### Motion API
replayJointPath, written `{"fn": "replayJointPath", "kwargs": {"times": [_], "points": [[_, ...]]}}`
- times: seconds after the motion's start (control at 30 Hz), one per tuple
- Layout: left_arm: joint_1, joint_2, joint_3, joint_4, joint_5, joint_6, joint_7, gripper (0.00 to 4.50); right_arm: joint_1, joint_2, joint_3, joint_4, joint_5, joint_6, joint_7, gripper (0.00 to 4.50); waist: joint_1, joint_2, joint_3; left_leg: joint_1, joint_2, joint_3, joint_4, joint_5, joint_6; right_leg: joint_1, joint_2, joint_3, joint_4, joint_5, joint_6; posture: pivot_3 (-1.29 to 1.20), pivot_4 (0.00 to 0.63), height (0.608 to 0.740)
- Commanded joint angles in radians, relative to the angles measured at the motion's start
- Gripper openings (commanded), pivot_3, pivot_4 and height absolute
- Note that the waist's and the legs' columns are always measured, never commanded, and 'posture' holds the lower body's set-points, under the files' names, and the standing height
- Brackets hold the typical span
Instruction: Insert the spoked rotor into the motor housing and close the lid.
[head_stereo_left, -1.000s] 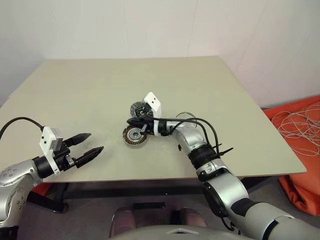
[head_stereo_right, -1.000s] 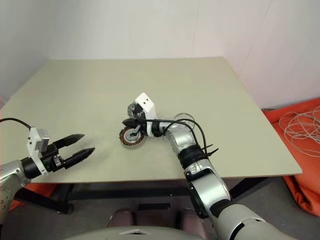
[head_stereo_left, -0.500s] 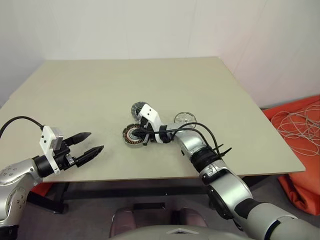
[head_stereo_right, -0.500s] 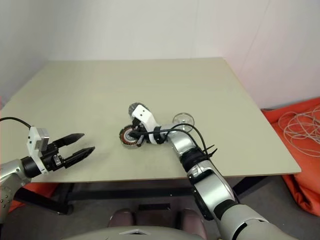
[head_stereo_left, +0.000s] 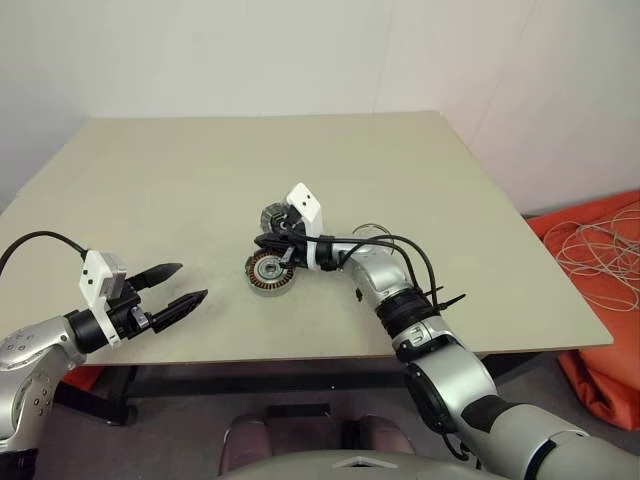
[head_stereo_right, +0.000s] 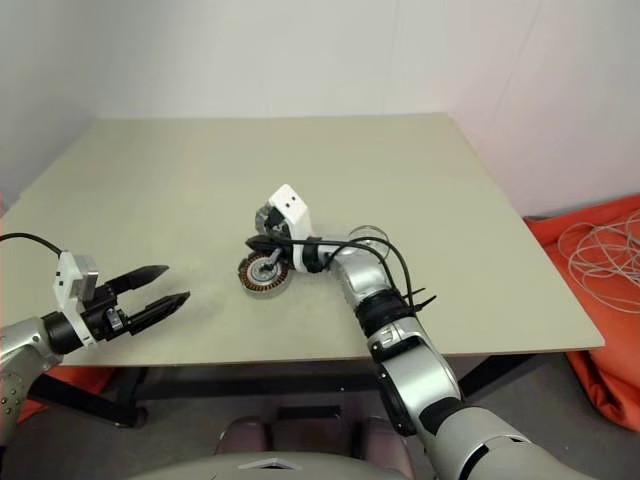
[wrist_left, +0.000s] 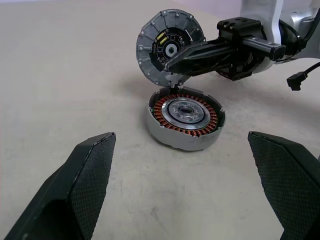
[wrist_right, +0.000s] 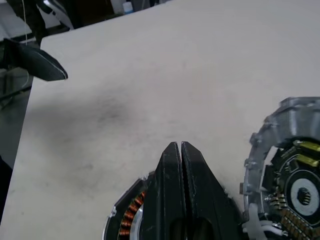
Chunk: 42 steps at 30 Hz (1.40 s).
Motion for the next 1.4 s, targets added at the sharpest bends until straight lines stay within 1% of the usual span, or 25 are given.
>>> {"fn": "replayJointPath", "kwargs": {"times": [0.03,0.17,0.27,0.33,0.4,0.53,0.67,0.77,0.87,0.93,1.03,1.13,1.4], "points": [[-0.009,0.014,0.023,-0.022,-0.014,-0.004,0.0,4.5,-0.015,0.011,-0.008,-0.046,0.019,-0.016,0.006,0.05,0.0,0.0,0.0,0.0,0.0,0.0,0.0,0.0,0.0,0.0,0.0,0.0,0.0,0.0,0.0,0.0,0.0,0.74],[-0.005,0.012,0.024,-0.026,-0.016,-0.002,0.003,4.5,-0.013,0.008,0.009,-0.033,0.005,-0.011,0.012,0.05,0.0,0.0,0.0,0.0,0.0,0.0,0.0,0.0,0.0,0.0,0.0,0.0,0.0,-0.001,0.002,0.0,0.0,0.74],[-0.004,0.01,0.022,-0.03,-0.019,0.0,0.005,4.5,0.014,-0.02,0.086,0.015,-0.073,0.005,0.011,0.05,0.0,0.0,0.0,0.0,0.0,0.0,0.0,0.0,0.0,0.001,0.0,0.0,0.0,-0.001,0.002,0.0,0.0,0.74],[-0.003,0.01,0.021,-0.032,-0.023,0.004,0.005,4.5,0.02,-0.028,0.113,0.062,-0.106,0.044,-0.007,0.05,0.0,0.0,0.0,0.0,0.0,0.0,0.0,0.0,0.0,0.001,0.0,0.0,0.0,-0.001,0.002,0.0,0.0,0.74],[-0.003,0.011,0.021,-0.032,-0.024,0.007,0.006,4.5,0.019,-0.038,0.139,0.101,-0.146,0.042,-0.03,0.05,0.0,0.001,0.0,0.0,0.0,0.0,0.0,0.0,0.0,0.001,0.0,0.0,0.0,-0.001,0.002,0.0,0.0,0.74],[-0.004,0.014,0.025,-0.033,-0.025,0.009,0.006,4.5,-0.004,-0.018,0.086,0.084,-0.099,0.069,-0.048,0.05,0.0,0.002,0.0,0.006,0.0,0.0,0.0,0.0,0.0,0.006,0.0,0.0,0.001,-0.003,0.006,0.0,0.0,0.74],[-0.006,0.013,0.024,-0.033,-0.023,0.011,0.008,4.5,-0.013,-0.004,0.043,0.041,-0.054,0.036,-0.03,0.05,0.001,0.001,0.001,0.01,0.0,0.0,0.0,0.0,0.0,0.007,0.0,0.0,0.0,-0.004,0.006,0.0,0.0,0.74],[-0.006,0.014,0.025,-0.032,-0.022,0.01,0.008,4.5,-0.02,0.027,-0.032,-0.013,0.031,0.052,-0.026,0.05,0.0,0.001,0.001,0.01,0.0,0.0,0.0,0.0,0.0,0.007,0.0,0.0,0.0,-0.003,0.006,0.0,0.0,0.74],[-0.01,0.016,0.025,-0.027,-0.021,0.009,0.007,4.5,-0.024,0.034,-0.06,-0.045,0.06,0.055,-0.022,0.05,0.0,0.0,0.001,0.01,0.0,0.0,0.0,0.0,0.0,0.006,0.0,0.0,0.001,-0.003,0.006,0.0,0.0,0.74],[-0.013,0.018,0.023,-0.025,-0.02,0.009,0.005,4.5,-0.017,0.019,-0.038,-0.056,0.04,0.051,-0.012,0.05,0.001,0.0,0.0,0.01,0.0,0.0,0.0,0.0,0.0,0.006,0.0,0.0,0.001,-0.003,0.005,0.0,0.0,0.74],[-0.018,0.02,0.022,-0.021,-0.02,0.009,0.003,4.5,0.004,-0.023,0.038,-0.052,-0.028,0.026,0.012,0.05,0.001,-0.001,0.0,0.007,0.0,0.0,-0.001,0.0,0.0,0.003,0.0,0.0,0.0,0.0,0.0,0.0,0.0,0.74],[-0.022,0.021,0.02,-0.019,-0.02,0.01,0.002,4.5,0.015,-0.05,0.075,-0.052,-0.055,0.046,0.016,0.05,0.0,-0.001,0.0,0.002,0.0,0.0,-0.001,0.0,0.0,0.002,0.0,0.0,0.0,0.0,0.0,0.0,0.0,0.74],[-0.027,0.032,0.023,-0.016,-0.022,0.018,-0.006,4.5,-0.011,-0.036,0.058,-0.108,-0.031,0.062,0.012,0.05,0.0,-0.001,0.0,0.001,0.0,0.0,0.0,0.0,0.0,0.0,0.0,0.0,0.0,-0.003,0.004,0.0,0.0,0.74]]}}
